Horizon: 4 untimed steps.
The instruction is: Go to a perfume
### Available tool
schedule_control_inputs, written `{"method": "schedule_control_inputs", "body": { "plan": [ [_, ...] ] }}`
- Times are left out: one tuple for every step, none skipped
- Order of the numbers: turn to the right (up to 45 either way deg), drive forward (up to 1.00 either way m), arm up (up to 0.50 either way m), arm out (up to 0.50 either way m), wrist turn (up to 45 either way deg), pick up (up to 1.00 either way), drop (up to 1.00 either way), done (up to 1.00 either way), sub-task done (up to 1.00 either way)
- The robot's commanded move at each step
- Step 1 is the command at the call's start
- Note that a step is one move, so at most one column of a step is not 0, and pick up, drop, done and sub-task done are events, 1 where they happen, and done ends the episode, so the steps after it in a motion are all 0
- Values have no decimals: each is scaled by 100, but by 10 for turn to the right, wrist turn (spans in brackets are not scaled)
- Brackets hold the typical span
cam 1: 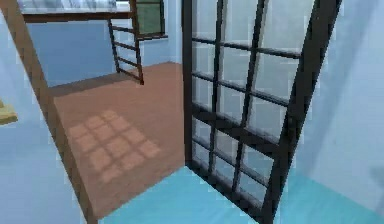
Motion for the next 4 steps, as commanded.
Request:
{"method": "schedule_control_inputs", "body": {
  "plan": [
    [0,20,0,0,0,0,0,0,0],
    [450,0,0,0,0,0,0,0,0],
    [450,0,0,0,0,0,0,0,0],
    [90,0,0,0,0,0,0,0,0]
  ]
}}
